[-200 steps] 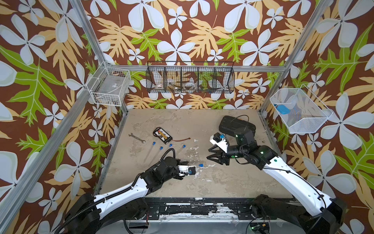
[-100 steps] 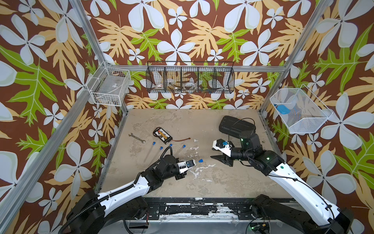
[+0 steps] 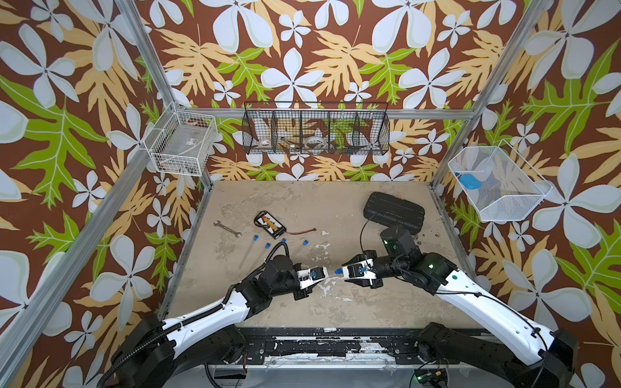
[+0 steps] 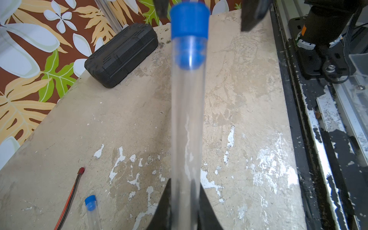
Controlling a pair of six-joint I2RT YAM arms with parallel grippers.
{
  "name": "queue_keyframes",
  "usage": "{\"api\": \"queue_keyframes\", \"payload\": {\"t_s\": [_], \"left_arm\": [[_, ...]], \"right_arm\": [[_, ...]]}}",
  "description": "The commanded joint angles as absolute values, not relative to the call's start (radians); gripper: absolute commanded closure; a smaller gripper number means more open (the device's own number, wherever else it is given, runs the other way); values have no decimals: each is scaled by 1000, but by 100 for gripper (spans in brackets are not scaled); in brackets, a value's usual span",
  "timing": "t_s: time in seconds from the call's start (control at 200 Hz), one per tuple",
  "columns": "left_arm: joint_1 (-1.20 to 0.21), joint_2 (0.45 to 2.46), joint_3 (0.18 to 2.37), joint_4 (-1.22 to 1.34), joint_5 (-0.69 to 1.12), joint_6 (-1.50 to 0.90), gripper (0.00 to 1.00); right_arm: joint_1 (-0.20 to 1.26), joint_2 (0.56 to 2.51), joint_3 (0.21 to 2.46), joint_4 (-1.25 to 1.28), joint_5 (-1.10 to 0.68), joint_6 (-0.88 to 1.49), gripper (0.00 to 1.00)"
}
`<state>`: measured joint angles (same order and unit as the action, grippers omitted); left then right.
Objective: Insert stoppers into test tubes
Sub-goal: Insert the stopper into the test tube.
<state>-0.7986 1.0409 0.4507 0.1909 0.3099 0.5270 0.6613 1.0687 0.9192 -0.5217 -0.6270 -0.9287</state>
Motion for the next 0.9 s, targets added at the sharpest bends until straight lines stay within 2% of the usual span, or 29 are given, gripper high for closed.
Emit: {"api": "queue_keyframes", "payload": {"t_s": [0.0,0.19,0.42,0.891], "left_arm": [[-796,1042,459,213,340,529,100],[-796,1043,459,211,344,530,100],[-795,1045,458,210,350,526,100],[-796,1037,469,211,341,550,100]], "right_arm": [[668,1082,935,-535,-629,-970,56],[677,1104,951,-533,-642,-978,59],[682,1113,953,-535,-658,-980,70],[699,1155,955,-506,-664,-922,83]]}}
